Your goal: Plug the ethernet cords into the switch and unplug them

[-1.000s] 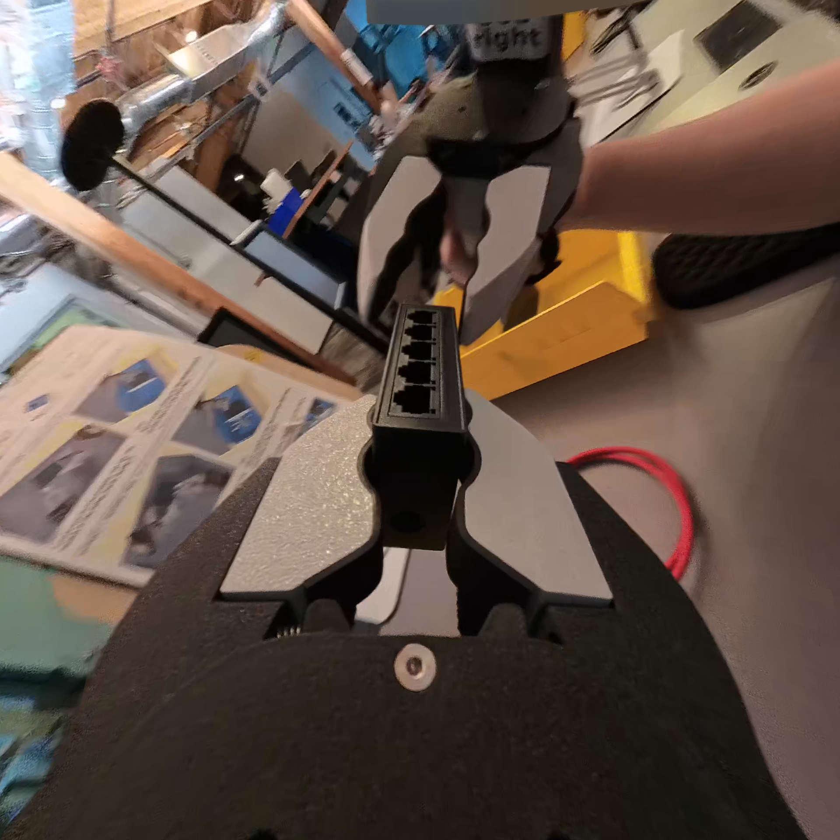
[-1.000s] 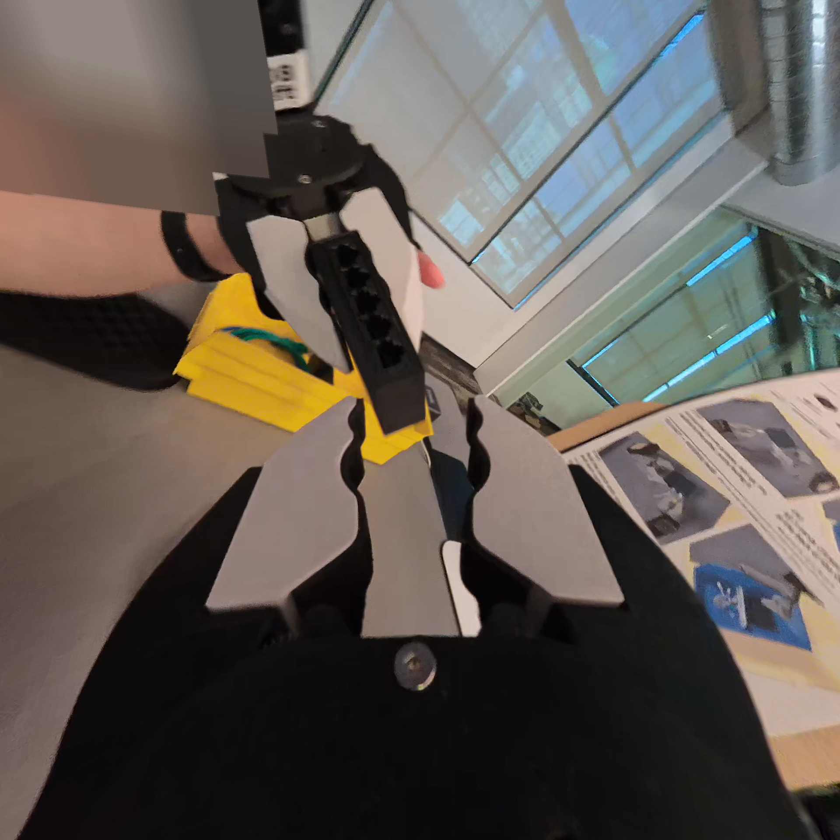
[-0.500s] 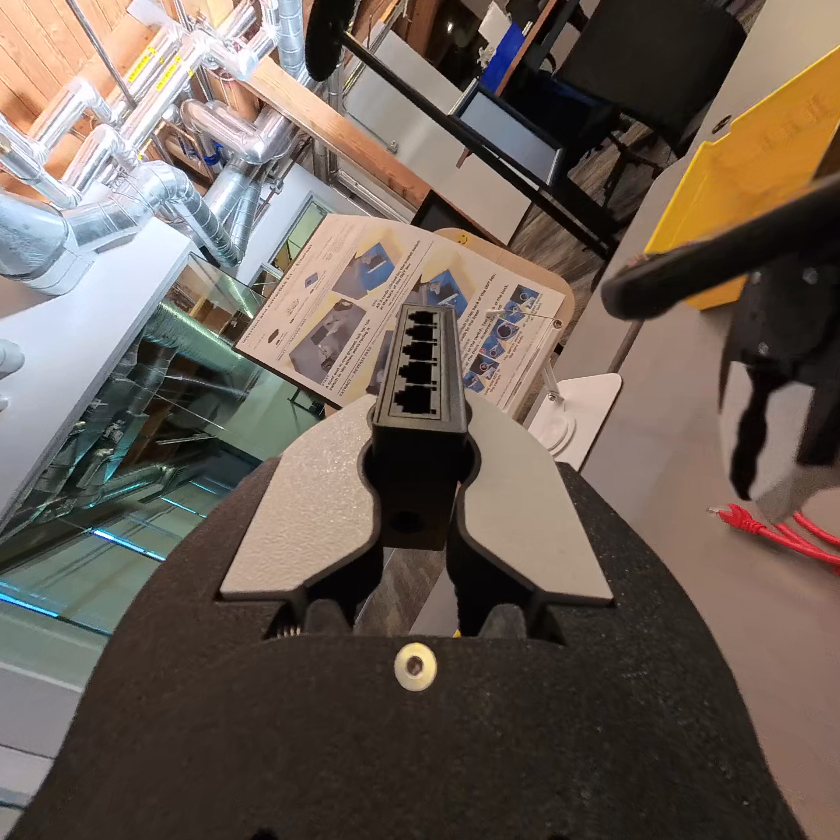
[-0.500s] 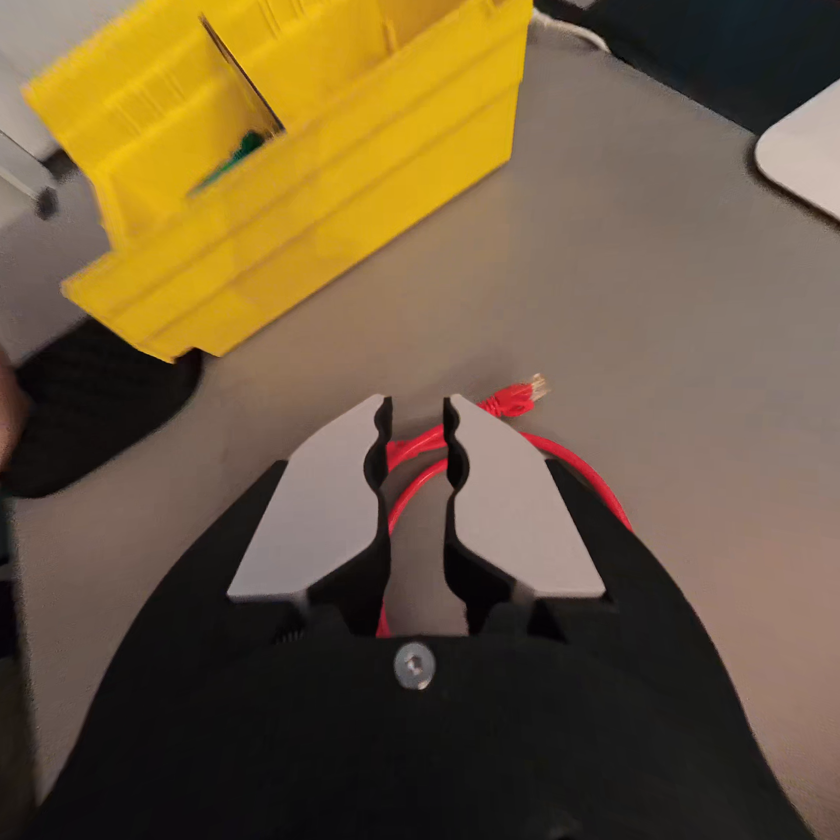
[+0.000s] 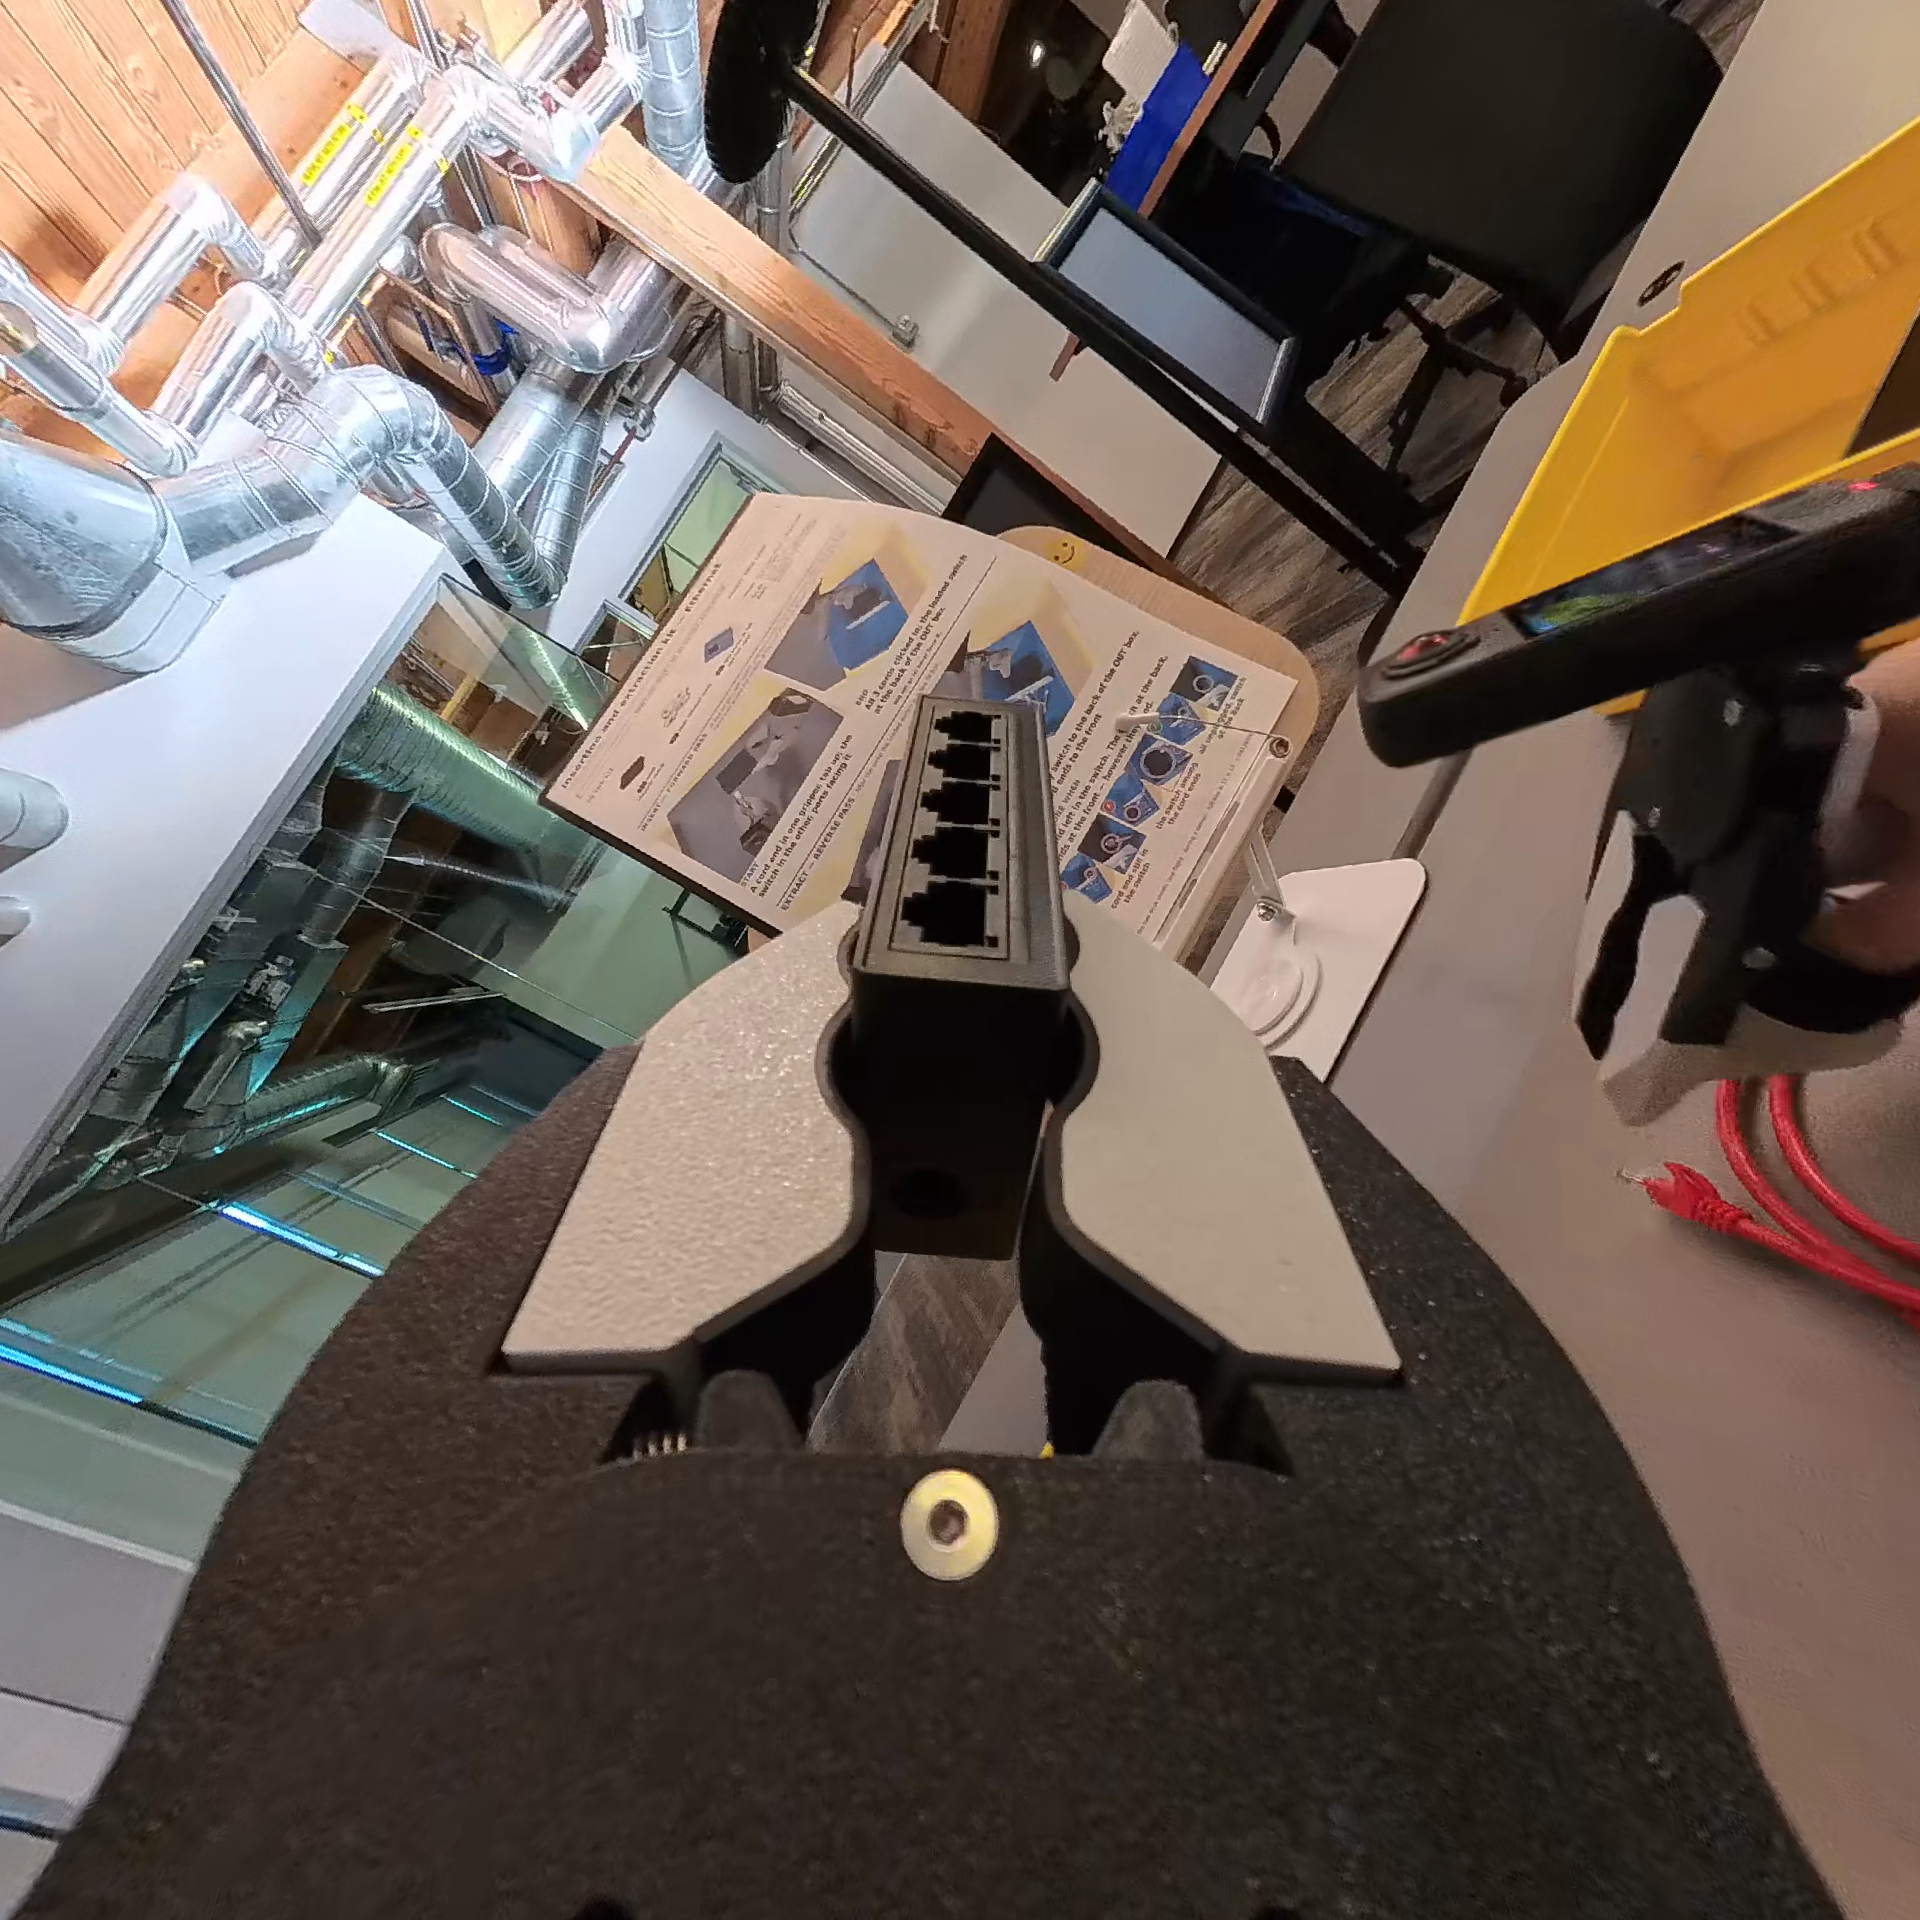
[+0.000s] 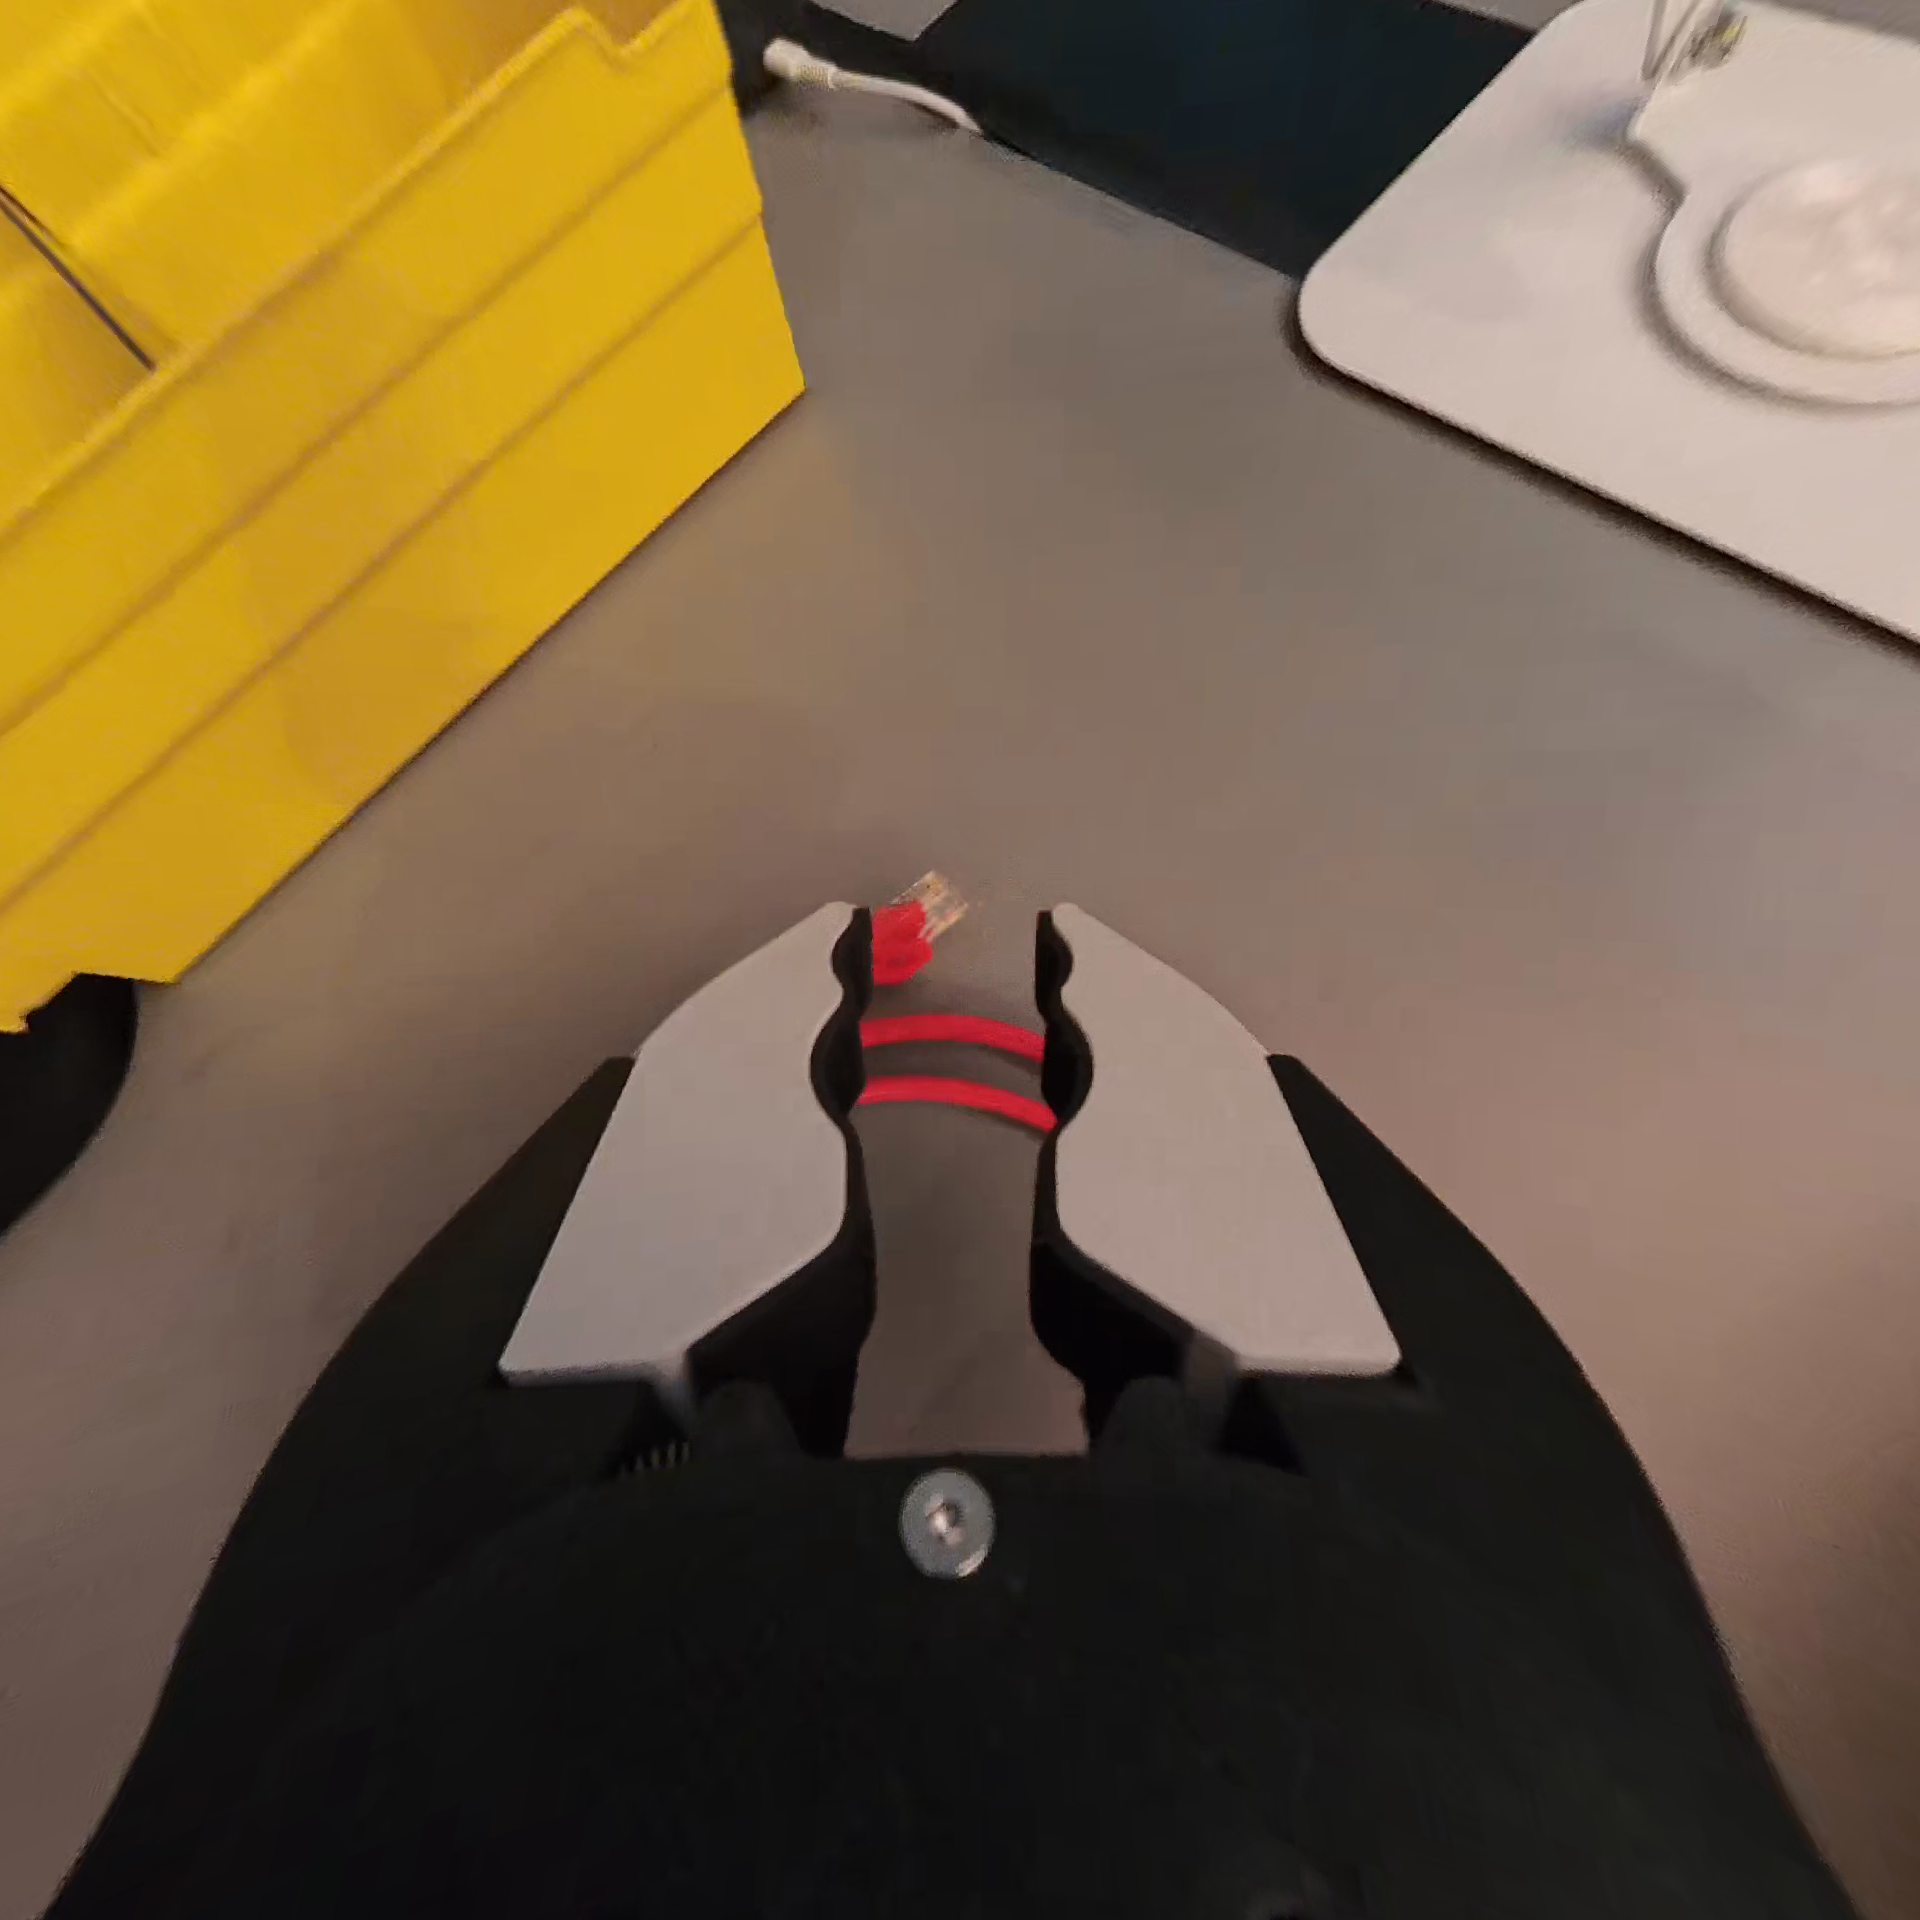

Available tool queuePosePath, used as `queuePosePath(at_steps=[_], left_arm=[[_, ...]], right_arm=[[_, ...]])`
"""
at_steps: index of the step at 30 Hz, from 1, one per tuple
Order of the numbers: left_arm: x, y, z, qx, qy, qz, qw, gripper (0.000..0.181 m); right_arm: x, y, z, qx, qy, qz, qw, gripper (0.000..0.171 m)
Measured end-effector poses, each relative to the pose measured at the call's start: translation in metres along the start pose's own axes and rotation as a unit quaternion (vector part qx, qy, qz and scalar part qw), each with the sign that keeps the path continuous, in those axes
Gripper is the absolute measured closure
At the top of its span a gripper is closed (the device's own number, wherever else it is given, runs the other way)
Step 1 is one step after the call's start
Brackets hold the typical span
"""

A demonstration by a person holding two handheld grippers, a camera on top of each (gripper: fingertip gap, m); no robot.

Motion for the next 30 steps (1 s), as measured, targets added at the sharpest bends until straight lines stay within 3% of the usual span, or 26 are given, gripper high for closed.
queuePosePath(at_steps=[4,8,14,20,30], left_arm=[[-0.001,-0.002,0.001,-0.005,0.000,-0.005,1.000,0.152],[-0.001,-0.004,-0.001,-0.001,0.002,-0.008,1.000,0.152],[0.002,-0.004,-0.005,0.001,0.007,-0.005,1.000,0.152],[0.004,-0.003,-0.006,0.004,0.008,-0.004,1.000,0.152],[0.006,0.004,-0.005,0.005,0.008,0.009,1.000,0.152]], right_arm=[[0.012,0.009,0.001,0.057,-0.077,0.021,0.995,0.140],[0.030,0.017,0.025,0.025,-0.139,0.072,0.987,0.140],[0.051,0.012,0.041,0.037,-0.180,0.050,0.982,0.147],[0.057,0.005,0.041,0.073,-0.178,0.042,0.980,0.142],[0.059,-0.002,0.056,-0.120,-0.133,0.059,0.982,0.157]])
Point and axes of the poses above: each gripper's, where its closed fingertips meet, x out along the fingers, y out of its underside, z = x × y across the jaws, the point moved 5 cm from there along -x, back along the fingers, and after that the axes turned 15 degrees about -x, right-handed, at the moved point
